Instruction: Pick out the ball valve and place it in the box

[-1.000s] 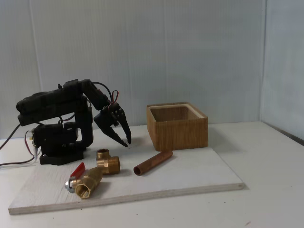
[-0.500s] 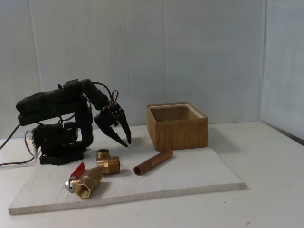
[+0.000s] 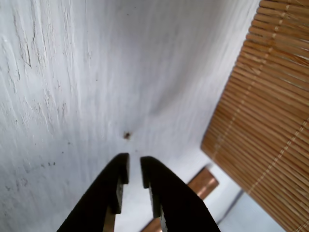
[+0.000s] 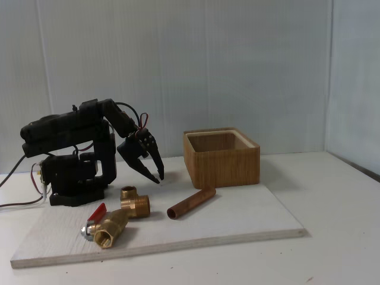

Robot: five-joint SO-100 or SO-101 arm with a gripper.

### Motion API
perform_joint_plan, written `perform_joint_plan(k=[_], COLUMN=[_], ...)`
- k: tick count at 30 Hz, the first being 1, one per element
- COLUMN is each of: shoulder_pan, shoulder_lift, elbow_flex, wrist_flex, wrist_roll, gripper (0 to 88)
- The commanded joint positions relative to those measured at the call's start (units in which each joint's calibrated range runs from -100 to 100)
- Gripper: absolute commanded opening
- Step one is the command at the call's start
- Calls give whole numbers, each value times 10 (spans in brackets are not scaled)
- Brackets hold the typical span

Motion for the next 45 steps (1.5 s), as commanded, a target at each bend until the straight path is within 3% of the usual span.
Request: perform_joint_plan(k=[1,16,38,45], shoulder_pan=[-2,0,4,22], shoulder_lift=[-9,-11,-8,34], elbow_flex=[5,-43,-316,-457], wrist_flex=[2,-37,-28,27], wrist_roll=[-2,-2,1,-2], gripper=[9,9,7,7])
